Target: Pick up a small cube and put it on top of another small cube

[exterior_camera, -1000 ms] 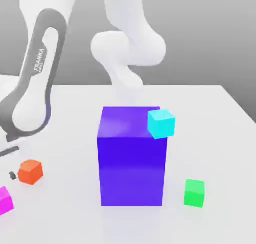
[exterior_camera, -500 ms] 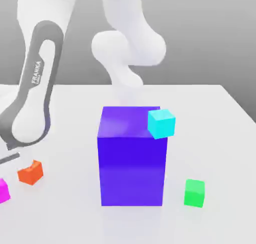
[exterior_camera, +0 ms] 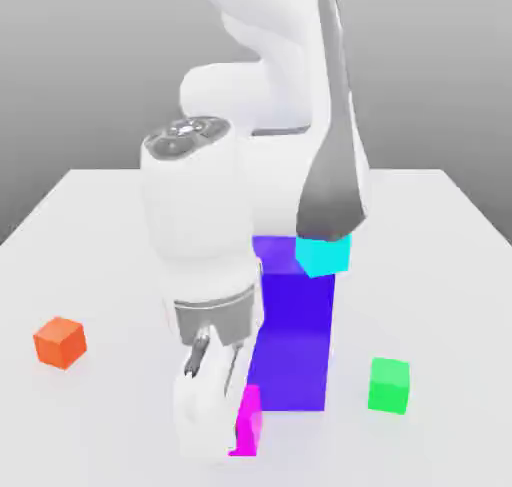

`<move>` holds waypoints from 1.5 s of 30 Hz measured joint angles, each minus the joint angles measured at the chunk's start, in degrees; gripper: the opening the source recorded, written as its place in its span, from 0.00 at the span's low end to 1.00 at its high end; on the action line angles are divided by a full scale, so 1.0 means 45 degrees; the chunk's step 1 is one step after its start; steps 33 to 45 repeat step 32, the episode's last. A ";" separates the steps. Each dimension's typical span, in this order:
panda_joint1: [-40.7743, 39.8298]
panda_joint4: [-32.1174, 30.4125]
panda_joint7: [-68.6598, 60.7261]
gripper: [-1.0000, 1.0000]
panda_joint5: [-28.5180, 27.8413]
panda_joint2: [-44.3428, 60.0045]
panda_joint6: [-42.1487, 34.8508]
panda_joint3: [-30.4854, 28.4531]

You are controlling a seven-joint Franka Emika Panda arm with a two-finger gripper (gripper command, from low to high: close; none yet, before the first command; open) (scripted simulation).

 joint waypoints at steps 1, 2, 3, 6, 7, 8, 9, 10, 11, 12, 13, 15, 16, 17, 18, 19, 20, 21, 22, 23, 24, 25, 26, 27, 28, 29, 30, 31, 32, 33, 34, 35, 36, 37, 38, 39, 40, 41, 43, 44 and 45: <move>0.0325 -0.0113 0.0053 0.00 -0.0124 -0.0242 0.0035 0.0301; 0.0700 -0.0222 0.0099 0.00 -0.0254 -0.0492 0.0075 0.0602; 0.1212 -0.0396 0.0278 0.00 -0.0443 -0.0767 0.0099 0.0914; 0.2336 -0.1338 0.1569 0.00 -0.1190 -0.1525 0.0087 0.1342; 0.2512 -0.1681 0.2067 0.00 -0.1454 -0.1734 0.0079 0.1405; 0.2672 -0.2029 0.2584 0.00 -0.1733 -0.1936 0.0073 0.1479; 0.2807 -0.2380 0.3111 0.00 -0.2024 -0.2136 0.0068 0.1585; 0.2948 -0.2733 0.3657 0.00 -0.2336 -0.2335 0.0067 0.1684; 0.3046 -0.3086 0.4214 0.00 -0.2660 -0.2531 0.0066 0.1791; 0.3095 -0.3437 0.4777 0.00 -0.2986 -0.2712 0.0064 0.1896; 0.2988 -0.3730 0.5270 0.00 -0.3225 -0.2738 0.0106 0.1897; 0.2920 -0.3923 0.5722 0.00 -0.3514 -0.2185 0.0679 0.1886; 0.2918 -0.3939 0.5841 0.00 -0.3622 -0.1786 0.1063 0.1869; 0.2951 -0.3936 0.5925 0.00 -0.3716 -0.1356 0.1476 0.1817; 0.2979 -0.3923 0.6018 0.00 -0.3830 -0.0910 0.1900 0.1768; 0.3015 -0.3904 0.6105 0.00 -0.3943 -0.0451 0.2335 0.1713; 0.3046 -0.3894 0.6148 1.00 -0.3998 -0.0197 0.2575 0.1672; 0.3046 -0.3894 0.6147 1.00 -0.3998 -0.0197 0.2575 0.1672; 0.3046 -0.3894 0.6147 1.00 -0.3998 -0.0197 0.2575 0.1672; 0.3046 -0.3894 0.6147 1.00 -0.3998 -0.0197 0.2575 0.1672; 0.3046 -0.3894 0.6147 1.00 -0.3998 -0.0197 0.2575 0.1672; 0.3046 -0.3894 0.6147 1.00 -0.3998 -0.0197 0.2575 0.1672; 0.3056 -0.3888 0.6173 1.00 -0.4031 -0.0070 0.2683 0.1656; 0.3045 -0.3897 0.6147 1.00 -0.3993 -0.0237 0.2520 0.1677; 0.3040 -0.3913 0.6093 1.00 -0.3918 -0.0551 0.2220 0.1698; 0.3024 -0.3933 0.6043 1.00 -0.3844 -0.0938 0.1853 0.1732; 0.3041 -0.3955 0.5972 1.00 -0.3746 -0.1362 0.1451 0.1744; 0.3068 -0.3978 0.5906 1.00 -0.3656 -0.1805 0.1031 0.1735; 0.3089 -0.4001 0.5847 1.00 -0.3574 -0.2255 0.0604 0.1733; 0.3089 -0.4001 0.5847 1.00 -0.3574 -0.2255 0.0604 0.1733; 0.3089 -0.4001 0.5847 1.00 -0.3574 -0.2255 0.0604 0.1733; 0.3089 -0.4001 0.5847 1.00 -0.3574 -0.2255 0.0604 0.1733; 0.3089 -0.4001 0.5847 1.00 -0.3574 -0.2255 0.0604 0.1733; 0.3089 -0.4001 0.5847 1.00 -0.3574 -0.2255 0.0604 0.1733; 0.3089 -0.4001 0.5847 1.00 -0.3574 -0.2255 0.0604 0.1733; 0.3089 -0.4001 0.5847 1.00 -0.3574 -0.2255 0.0604 0.1733; 0.3089 -0.4001 0.5847 1.00 -0.3574 -0.2255 0.0604 0.1733; 0.3089 -0.4001 0.5847 1.00 -0.3574 -0.2255 0.0604 0.1733; 0.3089 -0.4001 0.5847 1.00 -0.3574 -0.2255 0.0604 0.1733; 0.3089 -0.4001 0.5847 1.00 -0.3574 -0.2255 0.0604 0.1733; 0.3089 -0.4001 0.5847 1.00 -0.3574 -0.2255 0.0604 0.1733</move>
